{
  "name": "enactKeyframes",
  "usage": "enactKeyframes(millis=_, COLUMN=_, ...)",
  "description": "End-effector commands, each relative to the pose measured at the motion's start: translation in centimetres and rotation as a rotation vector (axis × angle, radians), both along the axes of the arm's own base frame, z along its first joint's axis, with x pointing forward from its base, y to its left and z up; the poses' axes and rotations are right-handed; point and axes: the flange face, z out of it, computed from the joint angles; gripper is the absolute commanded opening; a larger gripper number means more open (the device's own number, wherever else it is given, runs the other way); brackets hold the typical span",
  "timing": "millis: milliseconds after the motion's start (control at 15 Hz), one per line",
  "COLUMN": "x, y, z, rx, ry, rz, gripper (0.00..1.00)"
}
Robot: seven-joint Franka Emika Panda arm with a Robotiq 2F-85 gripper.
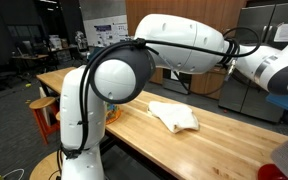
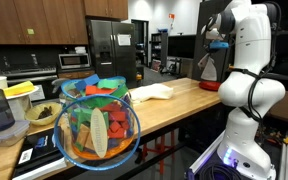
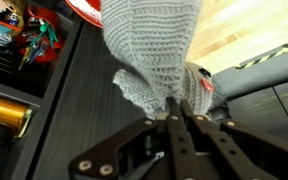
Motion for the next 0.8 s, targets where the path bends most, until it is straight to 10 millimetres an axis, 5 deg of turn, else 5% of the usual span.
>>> enactKeyframes(millis=0, x=-1.2, y=-1.1, z=-0.4, rx=0.005, ry=-0.003, rz=-0.017, gripper=0.01)
enactKeyframes(millis=267, x=-2.2, y=-1.5, z=-3.4, rx=0.028, ry=0.05, rz=-0.028, gripper=0.01)
enactKeyframes(millis=733, x=-3.0, y=-1.5, z=-12.8, rx=0.099, ry=0.224, rz=-0.028, gripper=0.01)
